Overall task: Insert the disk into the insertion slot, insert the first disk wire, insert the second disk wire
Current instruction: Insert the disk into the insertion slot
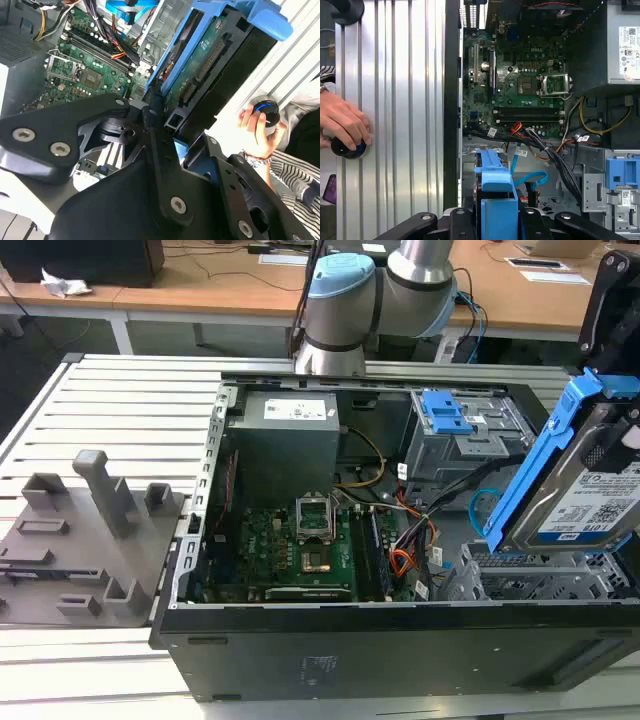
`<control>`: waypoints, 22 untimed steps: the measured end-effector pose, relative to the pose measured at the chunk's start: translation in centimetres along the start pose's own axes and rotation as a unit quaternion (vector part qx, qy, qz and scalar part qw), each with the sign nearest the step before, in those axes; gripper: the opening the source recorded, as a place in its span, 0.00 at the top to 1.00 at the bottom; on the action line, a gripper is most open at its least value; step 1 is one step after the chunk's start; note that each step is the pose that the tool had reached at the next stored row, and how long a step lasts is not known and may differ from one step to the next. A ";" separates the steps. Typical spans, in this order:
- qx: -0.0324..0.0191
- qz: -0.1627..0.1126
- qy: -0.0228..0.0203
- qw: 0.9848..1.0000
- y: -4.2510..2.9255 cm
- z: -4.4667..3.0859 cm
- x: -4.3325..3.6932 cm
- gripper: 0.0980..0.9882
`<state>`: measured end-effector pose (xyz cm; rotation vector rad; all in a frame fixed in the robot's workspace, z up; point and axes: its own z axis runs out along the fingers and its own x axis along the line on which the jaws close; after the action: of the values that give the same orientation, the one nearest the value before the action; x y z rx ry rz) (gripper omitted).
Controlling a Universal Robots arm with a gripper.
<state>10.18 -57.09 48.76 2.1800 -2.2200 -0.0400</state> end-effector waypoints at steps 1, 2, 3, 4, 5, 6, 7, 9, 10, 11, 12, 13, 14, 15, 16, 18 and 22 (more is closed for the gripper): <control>0.000 0.000 0.000 1.000 0.00 0.07 0.00 0.70; 0.000 0.000 0.000 1.000 -0.01 0.25 0.00 0.70; 0.000 0.000 0.000 1.000 -0.02 0.43 0.00 0.70; 0.000 0.000 0.000 1.000 -0.02 0.58 0.00 0.70; 0.000 0.000 0.000 1.000 -0.03 0.75 0.00 0.70; 0.000 0.000 0.000 1.000 -0.03 0.89 0.00 0.70; 0.000 0.000 0.000 1.000 -0.04 1.05 -0.01 0.70; 0.000 0.000 0.000 1.000 -0.05 1.35 -0.01 0.70; 0.000 0.000 0.000 1.000 -0.06 1.46 -0.01 0.70; 0.000 0.000 0.000 1.000 -0.06 1.58 -0.01 0.70; 0.000 0.000 0.000 1.000 -0.06 1.67 -0.01 0.70; 0.000 0.000 0.000 1.000 -0.07 1.88 -0.01 0.70; 0.000 0.000 0.000 1.000 -0.08 2.08 -0.01 0.70; 0.000 0.000 0.000 1.000 -0.10 2.47 -0.01 0.70; 0.000 0.000 0.000 1.000 -0.11 2.69 -0.01 0.70; 0.000 0.000 0.000 1.000 -0.11 2.95 -0.01 0.70; 0.000 0.000 0.000 1.000 -0.42 3.36 -0.22 0.70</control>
<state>10.47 -56.88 45.38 2.1802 -2.2200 -0.0402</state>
